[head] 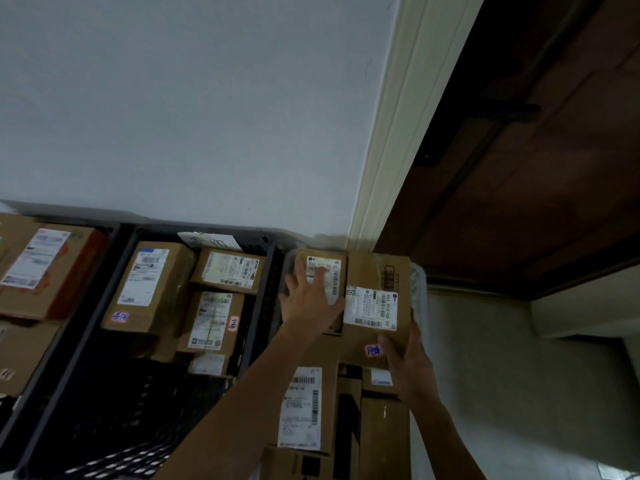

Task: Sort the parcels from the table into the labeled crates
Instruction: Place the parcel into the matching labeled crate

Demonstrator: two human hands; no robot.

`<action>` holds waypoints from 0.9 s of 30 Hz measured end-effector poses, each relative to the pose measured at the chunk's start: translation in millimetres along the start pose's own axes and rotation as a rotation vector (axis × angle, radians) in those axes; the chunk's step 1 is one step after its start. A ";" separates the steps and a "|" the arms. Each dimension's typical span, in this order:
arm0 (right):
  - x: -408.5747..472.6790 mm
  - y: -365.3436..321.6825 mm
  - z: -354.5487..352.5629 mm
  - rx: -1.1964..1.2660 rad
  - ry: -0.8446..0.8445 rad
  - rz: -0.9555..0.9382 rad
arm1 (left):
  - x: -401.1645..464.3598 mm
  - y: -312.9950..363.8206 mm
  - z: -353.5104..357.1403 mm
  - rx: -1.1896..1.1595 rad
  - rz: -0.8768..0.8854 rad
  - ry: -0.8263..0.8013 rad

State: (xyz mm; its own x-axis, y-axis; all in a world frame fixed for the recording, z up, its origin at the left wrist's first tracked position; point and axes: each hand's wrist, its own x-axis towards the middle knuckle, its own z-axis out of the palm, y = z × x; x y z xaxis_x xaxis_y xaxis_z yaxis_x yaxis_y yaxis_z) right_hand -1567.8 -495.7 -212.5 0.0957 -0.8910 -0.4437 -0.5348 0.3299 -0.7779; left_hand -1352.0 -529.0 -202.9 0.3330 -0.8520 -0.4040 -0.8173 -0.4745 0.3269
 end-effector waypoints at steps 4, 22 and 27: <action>1.9 1.4 -0.3 0.006 0.000 0.003 | 4.8 -2.9 -2.2 0.010 -0.017 -0.037; 10.1 -6.2 -1.6 -0.060 -0.049 -0.033 | -3.8 -10.3 7.3 -0.015 -0.026 0.138; 9.3 -6.5 -3.8 -0.077 -0.071 -0.019 | -4.1 -22.0 3.1 -0.012 0.036 0.141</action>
State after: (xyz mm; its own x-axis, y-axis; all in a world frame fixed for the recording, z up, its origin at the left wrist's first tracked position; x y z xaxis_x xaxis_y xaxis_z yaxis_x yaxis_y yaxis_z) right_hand -1566.6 -507.2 -209.9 0.1639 -0.8717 -0.4617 -0.5951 0.2860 -0.7511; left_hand -1336.8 -514.4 -211.1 0.3671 -0.8907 -0.2681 -0.8246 -0.4450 0.3492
